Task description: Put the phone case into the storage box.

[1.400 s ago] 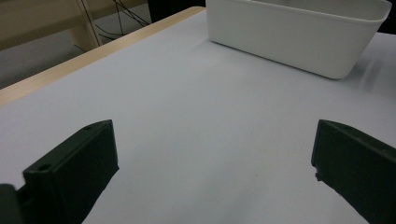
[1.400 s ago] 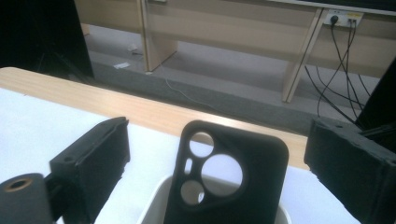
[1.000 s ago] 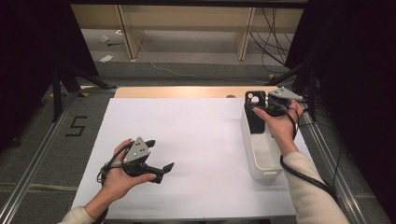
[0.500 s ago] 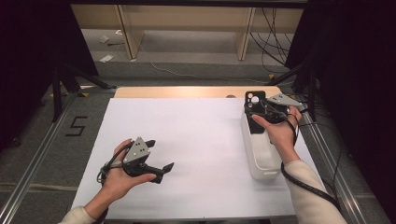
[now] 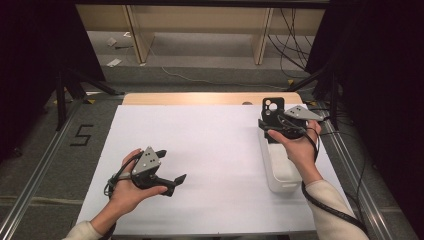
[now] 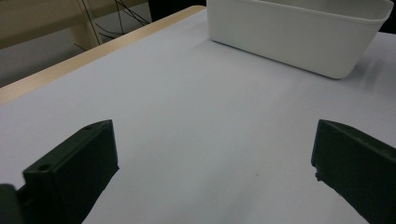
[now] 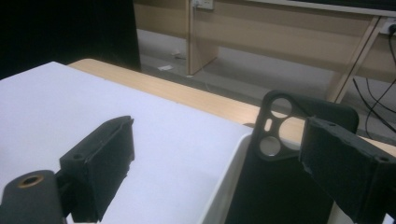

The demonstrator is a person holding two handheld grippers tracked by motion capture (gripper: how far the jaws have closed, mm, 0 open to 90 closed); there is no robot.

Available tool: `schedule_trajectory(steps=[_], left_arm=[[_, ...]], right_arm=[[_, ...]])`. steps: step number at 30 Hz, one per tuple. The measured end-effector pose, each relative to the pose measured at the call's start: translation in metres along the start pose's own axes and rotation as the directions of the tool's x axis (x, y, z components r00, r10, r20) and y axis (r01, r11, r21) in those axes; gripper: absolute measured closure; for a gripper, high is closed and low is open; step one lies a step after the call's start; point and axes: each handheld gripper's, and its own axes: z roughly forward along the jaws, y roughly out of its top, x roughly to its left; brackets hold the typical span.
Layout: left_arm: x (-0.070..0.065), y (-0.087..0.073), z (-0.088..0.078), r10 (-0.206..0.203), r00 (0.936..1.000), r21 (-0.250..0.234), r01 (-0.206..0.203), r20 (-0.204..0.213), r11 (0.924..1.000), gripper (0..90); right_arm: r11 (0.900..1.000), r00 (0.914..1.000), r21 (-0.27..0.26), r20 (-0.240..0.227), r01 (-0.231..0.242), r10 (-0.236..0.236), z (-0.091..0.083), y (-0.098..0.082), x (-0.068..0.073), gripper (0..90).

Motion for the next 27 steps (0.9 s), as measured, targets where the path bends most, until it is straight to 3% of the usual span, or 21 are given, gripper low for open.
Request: schedule_trajectory(steps=[27], left_arm=[[0.0, 0.0, 0.0, -0.002, 1.0, -0.002, 0.002, 0.001, 1.0, 0.0]], right_arm=[[0.999, 0.9963, -0.01, -0.079, 0.034, -0.034, -0.021, -0.002, 0.02, 11.8]])
